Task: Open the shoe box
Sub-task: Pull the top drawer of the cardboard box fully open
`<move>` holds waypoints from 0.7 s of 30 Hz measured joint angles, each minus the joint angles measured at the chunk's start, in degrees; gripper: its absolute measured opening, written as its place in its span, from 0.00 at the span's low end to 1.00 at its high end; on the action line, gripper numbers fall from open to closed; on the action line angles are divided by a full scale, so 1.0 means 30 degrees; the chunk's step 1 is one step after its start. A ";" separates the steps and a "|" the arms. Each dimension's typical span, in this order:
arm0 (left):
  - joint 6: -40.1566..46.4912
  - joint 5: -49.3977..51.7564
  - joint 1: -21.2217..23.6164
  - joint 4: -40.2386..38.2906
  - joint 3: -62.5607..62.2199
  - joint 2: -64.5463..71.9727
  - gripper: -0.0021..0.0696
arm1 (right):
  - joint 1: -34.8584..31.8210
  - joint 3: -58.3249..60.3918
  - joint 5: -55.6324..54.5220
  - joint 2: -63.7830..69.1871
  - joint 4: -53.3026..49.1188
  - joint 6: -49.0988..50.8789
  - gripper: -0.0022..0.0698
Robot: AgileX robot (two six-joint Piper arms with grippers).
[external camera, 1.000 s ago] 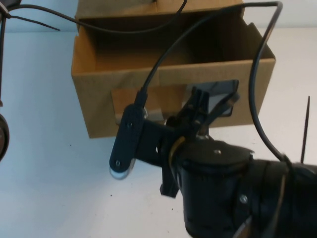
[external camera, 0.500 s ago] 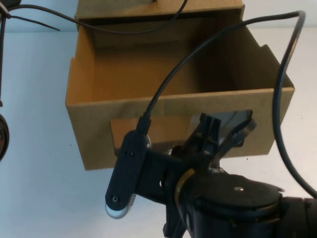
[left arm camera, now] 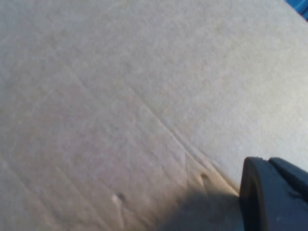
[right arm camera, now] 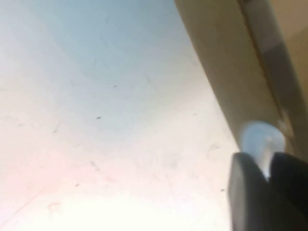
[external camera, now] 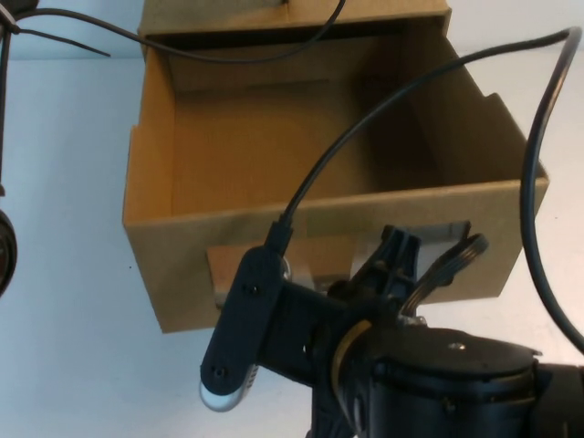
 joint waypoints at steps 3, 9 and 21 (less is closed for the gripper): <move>0.0000 0.0000 0.0000 0.0000 0.0000 -0.0036 0.02 | 0.0000 0.0000 0.0000 -0.0040 0.0501 0.0068 0.32; 0.0000 0.0214 0.0000 0.0463 0.0000 -0.0442 0.02 | 0.0042 -0.0417 0.0290 -0.0040 0.1657 0.0103 0.58; 0.0084 0.0452 0.0036 0.0214 -0.0390 -0.3316 0.02 | 0.0042 -0.3324 0.1776 -0.1972 0.4137 -0.0759 0.26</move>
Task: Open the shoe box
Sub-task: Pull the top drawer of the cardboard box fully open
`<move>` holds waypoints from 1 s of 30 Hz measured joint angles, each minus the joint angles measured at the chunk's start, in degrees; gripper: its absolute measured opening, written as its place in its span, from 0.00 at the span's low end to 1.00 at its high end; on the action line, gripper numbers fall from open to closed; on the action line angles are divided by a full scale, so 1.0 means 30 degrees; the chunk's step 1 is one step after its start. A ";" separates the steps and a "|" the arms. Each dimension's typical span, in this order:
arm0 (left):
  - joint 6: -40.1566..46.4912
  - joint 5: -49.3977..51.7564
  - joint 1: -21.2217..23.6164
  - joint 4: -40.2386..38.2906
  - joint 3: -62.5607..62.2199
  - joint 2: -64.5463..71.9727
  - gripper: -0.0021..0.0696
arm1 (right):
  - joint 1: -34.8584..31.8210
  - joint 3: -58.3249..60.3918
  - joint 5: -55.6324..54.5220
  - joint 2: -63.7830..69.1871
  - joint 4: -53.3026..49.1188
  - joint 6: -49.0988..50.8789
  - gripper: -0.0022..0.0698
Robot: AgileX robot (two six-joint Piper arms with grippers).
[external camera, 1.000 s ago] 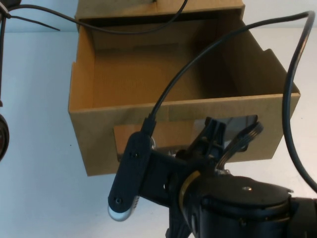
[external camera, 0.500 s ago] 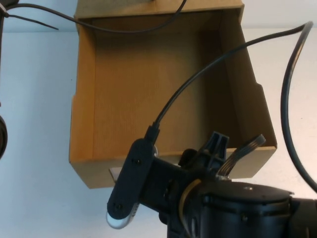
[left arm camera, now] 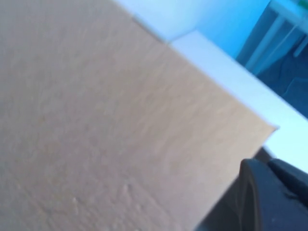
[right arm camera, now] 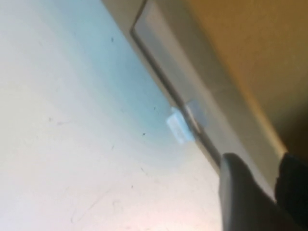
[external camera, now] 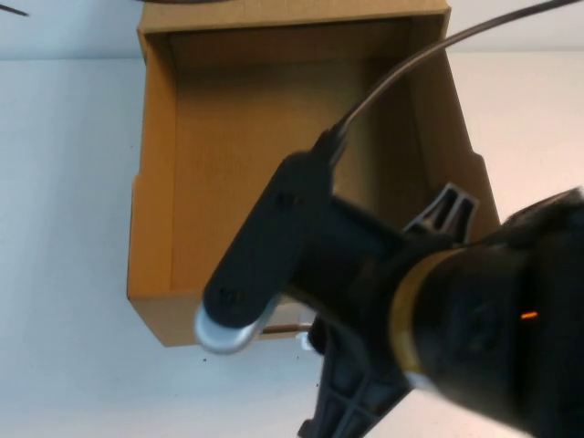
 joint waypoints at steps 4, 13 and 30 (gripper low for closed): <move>0.0110 0.0000 0.0000 0.0043 0.0000 -0.1098 0.02 | -0.0075 -0.0133 0.0117 -0.1077 -0.0398 0.0227 0.15; 0.0383 0.0146 0.0000 0.2610 0.0546 -0.3953 0.02 | -0.5717 -0.0133 0.0201 -0.2475 -0.1358 0.0765 0.02; 0.0504 -0.6450 0.0000 0.7353 2.1692 -1.8681 0.02 | -2.0712 0.3972 -0.5424 -0.8162 0.7790 -0.4756 0.01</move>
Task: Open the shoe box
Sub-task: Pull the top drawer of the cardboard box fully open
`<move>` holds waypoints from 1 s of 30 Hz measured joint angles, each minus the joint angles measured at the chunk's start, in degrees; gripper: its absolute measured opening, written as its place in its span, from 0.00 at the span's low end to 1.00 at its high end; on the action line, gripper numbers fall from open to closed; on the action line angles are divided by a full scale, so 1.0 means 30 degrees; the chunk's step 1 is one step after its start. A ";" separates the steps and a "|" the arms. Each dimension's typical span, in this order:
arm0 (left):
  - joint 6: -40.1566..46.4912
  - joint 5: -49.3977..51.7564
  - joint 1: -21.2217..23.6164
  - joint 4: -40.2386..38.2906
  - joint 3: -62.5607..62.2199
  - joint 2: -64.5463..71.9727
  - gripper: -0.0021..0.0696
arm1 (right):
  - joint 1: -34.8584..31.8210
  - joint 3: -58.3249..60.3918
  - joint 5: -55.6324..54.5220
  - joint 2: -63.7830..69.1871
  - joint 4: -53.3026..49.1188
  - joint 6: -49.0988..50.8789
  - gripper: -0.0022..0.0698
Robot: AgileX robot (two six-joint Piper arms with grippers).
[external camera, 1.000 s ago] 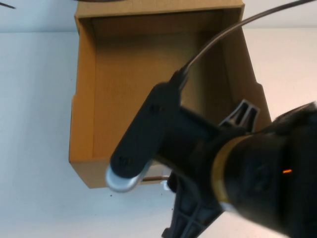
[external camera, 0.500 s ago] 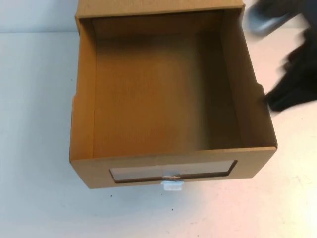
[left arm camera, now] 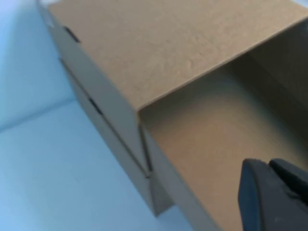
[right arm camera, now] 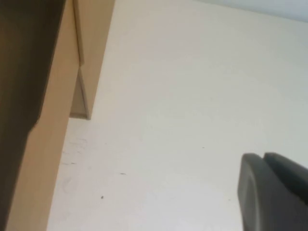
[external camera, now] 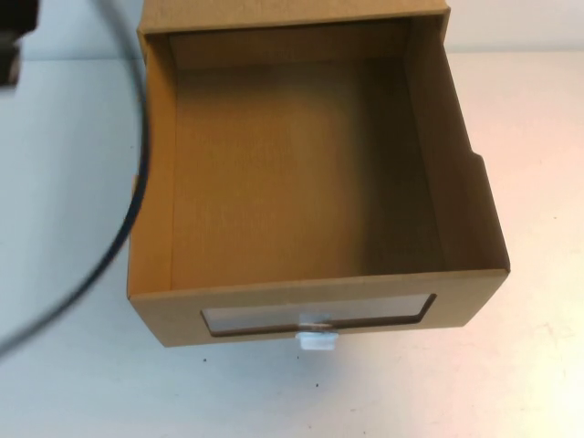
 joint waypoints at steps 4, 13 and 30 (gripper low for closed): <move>-0.0041 -0.4489 0.0000 0.0687 0.5823 -0.4519 0.02 | -0.0276 0.3249 -0.2714 -0.2425 0.1247 -0.0221 0.01; -0.0090 -1.1572 0.0000 0.1925 1.6780 -1.4065 0.02 | -0.0276 1.0695 -1.0181 -0.7541 0.2615 -0.0264 0.01; -0.0550 -1.3185 0.0000 0.2068 2.7059 -1.9781 0.02 | -0.0276 1.3390 -1.3623 -0.9145 0.3607 -0.0264 0.01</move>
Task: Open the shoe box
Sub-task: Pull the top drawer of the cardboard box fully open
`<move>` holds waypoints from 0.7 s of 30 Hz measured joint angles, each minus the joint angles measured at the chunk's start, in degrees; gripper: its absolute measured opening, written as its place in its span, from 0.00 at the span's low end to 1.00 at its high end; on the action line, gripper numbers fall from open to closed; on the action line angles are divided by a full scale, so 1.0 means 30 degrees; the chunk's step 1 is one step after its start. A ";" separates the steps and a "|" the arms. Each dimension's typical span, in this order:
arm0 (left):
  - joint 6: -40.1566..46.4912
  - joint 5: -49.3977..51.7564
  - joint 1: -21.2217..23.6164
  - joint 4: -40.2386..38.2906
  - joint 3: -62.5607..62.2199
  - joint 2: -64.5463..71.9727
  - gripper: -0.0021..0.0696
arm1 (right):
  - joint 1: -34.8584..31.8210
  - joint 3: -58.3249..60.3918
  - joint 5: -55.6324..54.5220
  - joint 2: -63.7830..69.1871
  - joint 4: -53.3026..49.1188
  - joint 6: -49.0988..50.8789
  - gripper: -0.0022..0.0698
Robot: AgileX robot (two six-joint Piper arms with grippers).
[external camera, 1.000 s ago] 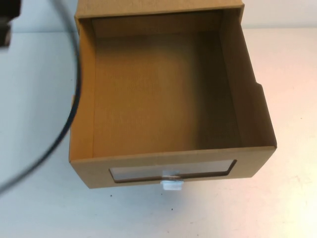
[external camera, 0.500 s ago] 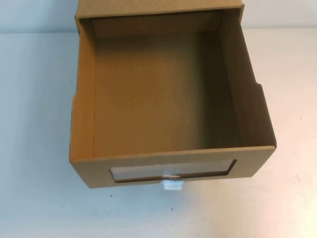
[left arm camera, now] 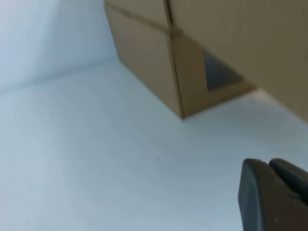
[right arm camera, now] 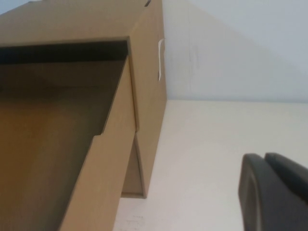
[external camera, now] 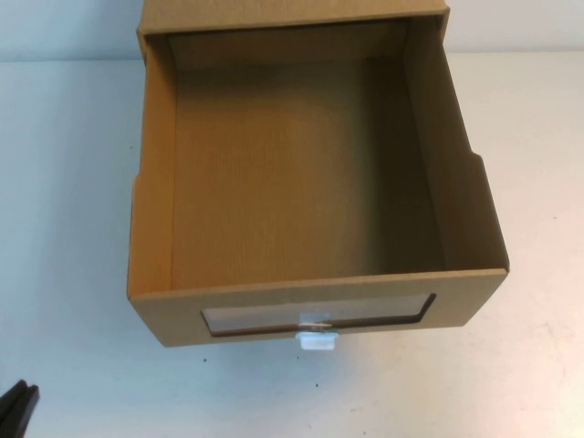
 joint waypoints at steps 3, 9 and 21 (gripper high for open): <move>0.0000 0.0213 0.0000 0.0000 0.0319 0.0000 0.02 | 0.0000 0.0000 0.0000 0.0000 0.0033 0.0000 0.01; -0.0043 0.0427 0.0000 0.0000 0.0350 0.0000 0.02 | 0.0000 0.0000 0.0000 0.0000 0.0033 0.0000 0.01; -0.0043 0.0468 0.0000 0.0000 0.0350 0.0000 0.02 | 0.0000 0.0000 -0.0040 0.0000 0.0033 0.0000 0.01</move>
